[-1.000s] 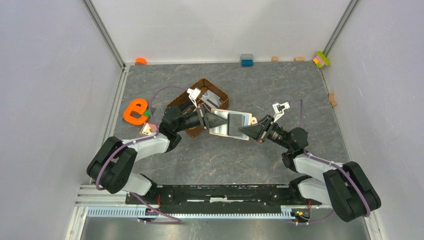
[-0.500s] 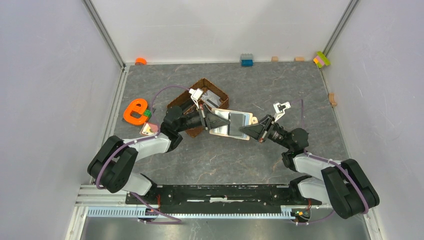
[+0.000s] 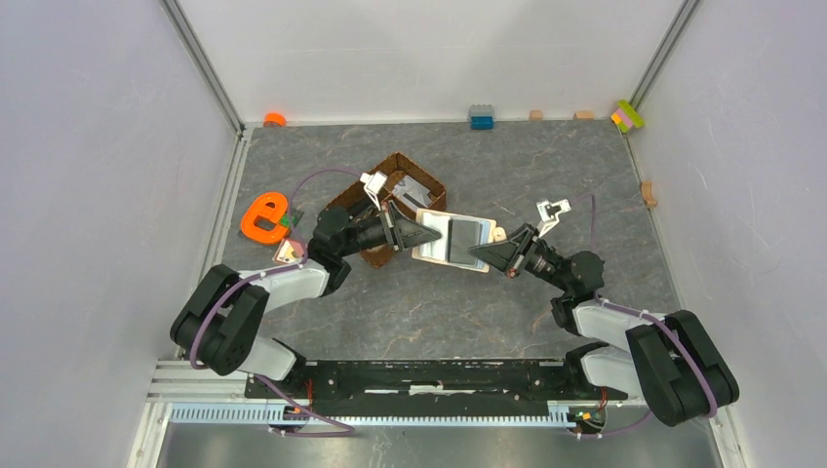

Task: Take the credit cards out of the card holder
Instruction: Remove the credit card from the card holder.

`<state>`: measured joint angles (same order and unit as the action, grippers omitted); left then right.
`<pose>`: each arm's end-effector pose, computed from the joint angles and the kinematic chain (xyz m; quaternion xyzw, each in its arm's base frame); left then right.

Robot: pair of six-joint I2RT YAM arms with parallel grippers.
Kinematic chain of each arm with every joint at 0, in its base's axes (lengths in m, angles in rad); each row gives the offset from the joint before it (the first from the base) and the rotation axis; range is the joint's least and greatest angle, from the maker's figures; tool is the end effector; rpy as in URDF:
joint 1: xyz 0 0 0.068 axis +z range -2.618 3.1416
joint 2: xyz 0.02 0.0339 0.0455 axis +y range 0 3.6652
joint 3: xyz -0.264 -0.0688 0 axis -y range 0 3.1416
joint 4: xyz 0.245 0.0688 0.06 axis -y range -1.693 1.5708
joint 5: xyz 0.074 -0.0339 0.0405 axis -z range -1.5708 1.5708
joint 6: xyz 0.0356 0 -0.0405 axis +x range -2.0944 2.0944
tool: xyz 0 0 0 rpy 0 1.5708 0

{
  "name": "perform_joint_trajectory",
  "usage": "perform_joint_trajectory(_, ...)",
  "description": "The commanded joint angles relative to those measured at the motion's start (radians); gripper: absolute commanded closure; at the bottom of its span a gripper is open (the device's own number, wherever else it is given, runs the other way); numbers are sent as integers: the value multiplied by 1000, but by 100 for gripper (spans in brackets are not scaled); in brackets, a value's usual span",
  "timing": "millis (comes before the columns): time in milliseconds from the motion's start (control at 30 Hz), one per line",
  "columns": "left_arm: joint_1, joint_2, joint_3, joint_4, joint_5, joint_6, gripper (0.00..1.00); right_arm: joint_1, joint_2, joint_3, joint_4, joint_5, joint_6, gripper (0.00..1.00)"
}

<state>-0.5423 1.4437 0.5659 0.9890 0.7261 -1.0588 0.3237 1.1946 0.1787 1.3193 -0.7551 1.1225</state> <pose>0.2355 -0.1695 0.2364 0.0967 0.6702 -0.6649 0.3152 0.1804 0.0863 0.2123 -0.0596 0.6226 0.6593 0.4172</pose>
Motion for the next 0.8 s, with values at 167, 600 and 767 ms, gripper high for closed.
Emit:
perform_joint_trajectory(167,-21,-1,20,34,12,-6,80,-7,15,1,118,-5,24,100)
perform_joint_trajectory(600,-52,-42,41,-57,-2,68,72,52,73,30,119,-16,17,100)
perform_joint_trajectory(767,-50,-52,37,-59,-8,69,78,56,84,34,103,-16,9,100)
